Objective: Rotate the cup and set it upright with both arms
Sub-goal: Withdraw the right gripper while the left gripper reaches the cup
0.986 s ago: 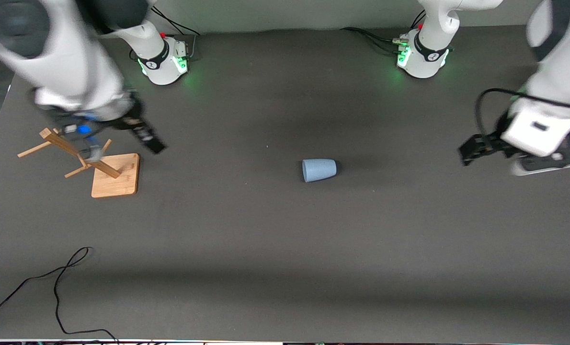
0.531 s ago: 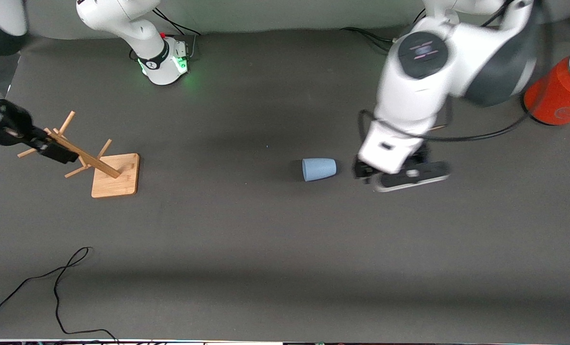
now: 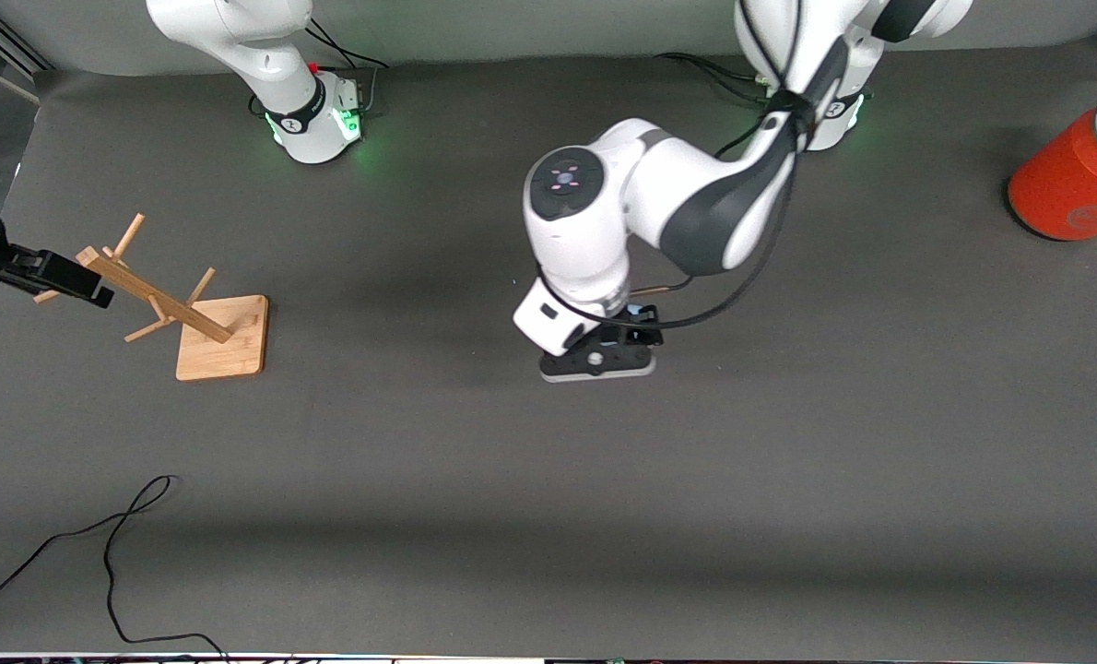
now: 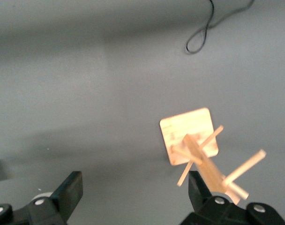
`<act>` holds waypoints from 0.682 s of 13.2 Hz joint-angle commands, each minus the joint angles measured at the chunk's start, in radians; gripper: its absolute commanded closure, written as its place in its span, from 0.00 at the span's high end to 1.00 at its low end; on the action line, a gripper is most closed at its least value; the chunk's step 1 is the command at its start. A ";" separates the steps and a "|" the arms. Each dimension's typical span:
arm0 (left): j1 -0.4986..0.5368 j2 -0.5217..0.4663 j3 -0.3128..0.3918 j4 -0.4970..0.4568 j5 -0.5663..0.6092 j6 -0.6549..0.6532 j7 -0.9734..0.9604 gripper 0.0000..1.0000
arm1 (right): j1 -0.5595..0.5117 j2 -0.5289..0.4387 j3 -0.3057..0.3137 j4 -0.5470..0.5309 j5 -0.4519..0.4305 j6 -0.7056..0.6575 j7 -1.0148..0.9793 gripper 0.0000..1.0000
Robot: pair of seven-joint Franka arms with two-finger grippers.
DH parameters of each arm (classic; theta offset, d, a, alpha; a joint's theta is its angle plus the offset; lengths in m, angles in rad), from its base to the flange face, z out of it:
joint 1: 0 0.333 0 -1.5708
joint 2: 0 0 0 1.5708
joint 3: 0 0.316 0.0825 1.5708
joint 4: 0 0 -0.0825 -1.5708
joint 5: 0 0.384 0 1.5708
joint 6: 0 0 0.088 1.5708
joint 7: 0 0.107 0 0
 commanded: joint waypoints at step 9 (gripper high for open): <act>-0.197 0.195 0.013 -0.083 0.184 -0.094 0.037 1.00 | -0.021 -0.009 0.020 -0.020 -0.023 0.046 -0.119 1.00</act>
